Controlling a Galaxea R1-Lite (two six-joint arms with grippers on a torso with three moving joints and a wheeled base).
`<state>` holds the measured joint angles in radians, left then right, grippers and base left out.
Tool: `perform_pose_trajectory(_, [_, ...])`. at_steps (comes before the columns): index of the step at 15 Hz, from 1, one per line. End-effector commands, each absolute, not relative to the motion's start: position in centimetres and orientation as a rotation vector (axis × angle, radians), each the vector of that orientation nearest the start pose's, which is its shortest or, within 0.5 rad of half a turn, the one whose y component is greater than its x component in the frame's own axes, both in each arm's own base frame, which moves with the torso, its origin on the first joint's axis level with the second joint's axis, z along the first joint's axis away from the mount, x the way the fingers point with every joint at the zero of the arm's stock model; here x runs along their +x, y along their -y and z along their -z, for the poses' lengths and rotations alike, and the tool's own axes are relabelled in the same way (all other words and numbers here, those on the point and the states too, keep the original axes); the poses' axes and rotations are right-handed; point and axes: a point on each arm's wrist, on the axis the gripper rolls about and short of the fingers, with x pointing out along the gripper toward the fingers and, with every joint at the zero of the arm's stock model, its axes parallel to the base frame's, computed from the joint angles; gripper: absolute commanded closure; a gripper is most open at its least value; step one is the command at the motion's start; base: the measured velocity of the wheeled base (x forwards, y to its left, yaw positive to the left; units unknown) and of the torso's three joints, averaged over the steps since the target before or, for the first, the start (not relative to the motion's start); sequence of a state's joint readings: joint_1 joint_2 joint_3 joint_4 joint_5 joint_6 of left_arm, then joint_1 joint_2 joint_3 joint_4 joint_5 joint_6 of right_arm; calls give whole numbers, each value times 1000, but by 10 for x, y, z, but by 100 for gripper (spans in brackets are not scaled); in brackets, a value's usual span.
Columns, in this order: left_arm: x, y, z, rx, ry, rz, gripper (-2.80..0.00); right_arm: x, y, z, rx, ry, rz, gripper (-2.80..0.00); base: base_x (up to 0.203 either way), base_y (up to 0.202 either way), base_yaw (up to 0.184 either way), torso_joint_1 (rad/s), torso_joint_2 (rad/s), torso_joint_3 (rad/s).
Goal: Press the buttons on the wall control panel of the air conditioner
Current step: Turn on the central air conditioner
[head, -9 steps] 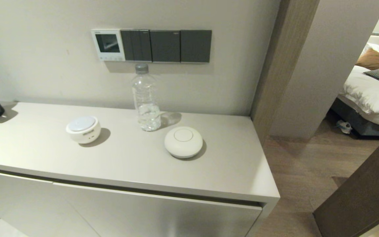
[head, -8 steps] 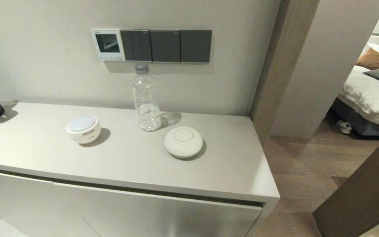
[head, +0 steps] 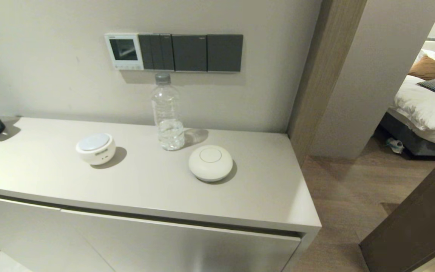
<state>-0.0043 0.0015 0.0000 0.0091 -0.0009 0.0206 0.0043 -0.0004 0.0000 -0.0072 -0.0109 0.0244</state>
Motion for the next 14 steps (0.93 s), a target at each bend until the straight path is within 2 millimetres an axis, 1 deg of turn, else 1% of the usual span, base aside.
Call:
perform_pose_trajectory(1, [-23,0,-75,21,-11,6,0,-23,0,-75,25,5,6,0,0,0,0,0,0,0])
perform_pose_trajectory(4, [-23,0,-75,32,-9,4,0,-23,0,-75,25,5,6,0,0,0,0,0,0,0])
perform_pose_trajectory(5, [-23,0,-77,40,0,3,0,-23,0,-76,25,6,6,0,0,0,0,0,0,0])
perform_pose_trajectory(6, [-25,0,-84,41,15,3,0,-23,0,-75,25,5,6,0,0,0,0,0,0,0])
perform_pose_trajectory(8, [-26,0,-105,41,35,5,0,-23,0,-75,25,5,6,0,0,0,0,0,0,0])
perform_pose_trajectory(11, [-21,0,-152,41,46,6,0,-23,0,-75,25,5,6,0,0,0,0,0,0,0])
perform_pose_trajectory(14, [3,0,-204,40,38,9,0,-23,0,-76,25,5,6,0,0,0,0,0,0,0])
